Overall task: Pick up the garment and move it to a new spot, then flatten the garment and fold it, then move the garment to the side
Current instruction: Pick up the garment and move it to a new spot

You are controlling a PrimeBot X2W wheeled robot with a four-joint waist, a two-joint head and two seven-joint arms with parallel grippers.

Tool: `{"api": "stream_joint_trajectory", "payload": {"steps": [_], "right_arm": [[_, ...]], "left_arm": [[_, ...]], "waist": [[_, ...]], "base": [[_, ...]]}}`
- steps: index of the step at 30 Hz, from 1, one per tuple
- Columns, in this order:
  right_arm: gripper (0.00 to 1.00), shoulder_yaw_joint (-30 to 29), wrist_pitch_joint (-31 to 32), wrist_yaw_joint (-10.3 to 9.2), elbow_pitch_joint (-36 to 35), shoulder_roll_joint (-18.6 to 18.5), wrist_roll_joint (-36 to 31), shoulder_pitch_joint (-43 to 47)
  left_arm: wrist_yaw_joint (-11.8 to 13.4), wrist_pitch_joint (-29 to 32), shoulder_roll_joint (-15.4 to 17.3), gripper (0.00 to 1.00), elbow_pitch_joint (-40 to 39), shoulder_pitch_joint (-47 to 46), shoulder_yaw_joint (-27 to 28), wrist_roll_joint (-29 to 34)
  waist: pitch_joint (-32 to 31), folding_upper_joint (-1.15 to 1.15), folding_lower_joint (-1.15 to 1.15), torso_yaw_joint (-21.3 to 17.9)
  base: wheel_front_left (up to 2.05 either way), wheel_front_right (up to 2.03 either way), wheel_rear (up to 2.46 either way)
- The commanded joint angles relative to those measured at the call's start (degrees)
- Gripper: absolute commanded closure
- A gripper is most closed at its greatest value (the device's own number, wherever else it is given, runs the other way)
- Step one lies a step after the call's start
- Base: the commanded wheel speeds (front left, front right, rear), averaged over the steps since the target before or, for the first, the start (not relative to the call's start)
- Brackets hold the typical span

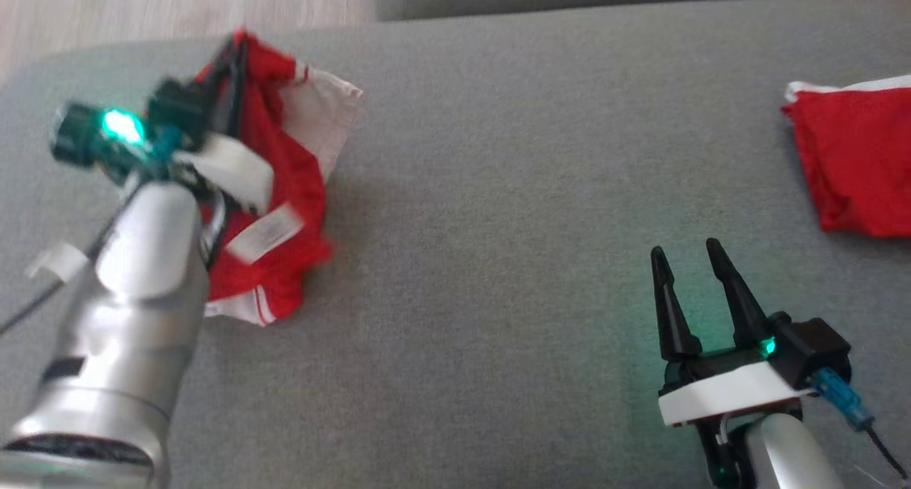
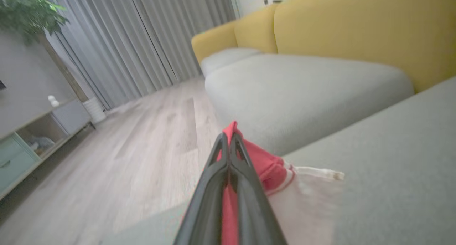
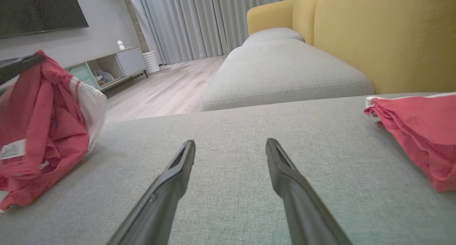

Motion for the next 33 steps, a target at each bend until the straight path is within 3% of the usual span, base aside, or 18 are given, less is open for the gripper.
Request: {"api": "stream_joint_trajectory", "payload": {"steps": [1, 7, 17, 21, 30, 31, 32, 33], "right_arm": [[0.0, 1.5, -0.6, -0.04, -1.6, -0.3, 0.4, -0.9], [0.0, 2.3, -0.6, -0.04, -1.5, -0.3, 1.8, -0.9], [0.0, 3.0, -0.6, -0.04, -1.5, -0.3, 3.2, -1.3], [0.0, 2.3, -0.6, -0.04, -1.7, -0.3, 3.3, -1.0], [0.0, 1.5, -0.6, -0.04, -2.0, -0.3, 2.7, -0.7], [0.0, 1.5, -0.6, -0.04, -2.0, -0.3, 2.6, -0.8], [0.0, 1.4, -0.6, -0.04, -2.0, -0.3, 2.6, -0.9], [0.0, 1.3, -0.6, -0.04, -2.0, -0.3, 2.5, -1.0]], "left_arm": [[-0.3, -0.8, 2.7, 1.0, -2.8, -3.9, 1.7, -0.6], [-2.4, -1.1, 3.5, 1.0, -9.7, -8.2, -0.3, -0.8], [-3.4, -1.2, 1.1, 1.0, -23.5, -16.2, -2.7, -2.7], [-3.6, -1.2, 2.0, 1.0, -23.7, -12.8, -5.0, -2.8], [-3.8, -0.7, 4.9, 1.0, -19.9, 4.4, -15.1, -5.8], [-3.8, -0.2, 5.2, 0.82, -19.2, 5.8, -16.3, -6.6], [-3.8, 0.2, 5.6, 0.18, -18.6, 6.9, -17.0, -7.3], [-3.8, 0.5, 6.0, 0.0, -18.0, 7.7, -17.2, -7.8]], "waist": [[-1.3, 0.0, 0.0, -0.9], [-3.5, 0.0, 0.0, -3.9], [-5.0, 0.0, 0.0, -7.5], [-5.2, 0.0, 0.0, -7.4], [-4.1, 0.0, 0.0, -5.3], [-4.0, 0.0, 0.0, -5.0], [-4.0, 0.0, 0.0, -4.7], [-4.0, 0.0, 0.0, -4.4]], "base": [[0.0, 0.0, 0.0], [0.0, 0.0, 0.0], [0.0, 0.0, 0.0], [0.0, 0.0, 0.0], [0.0, 0.0, 0.0], [0.0, 0.0, 0.0], [0.0, 0.0, 0.0], [0.0, 0.0, 0.0]]}}
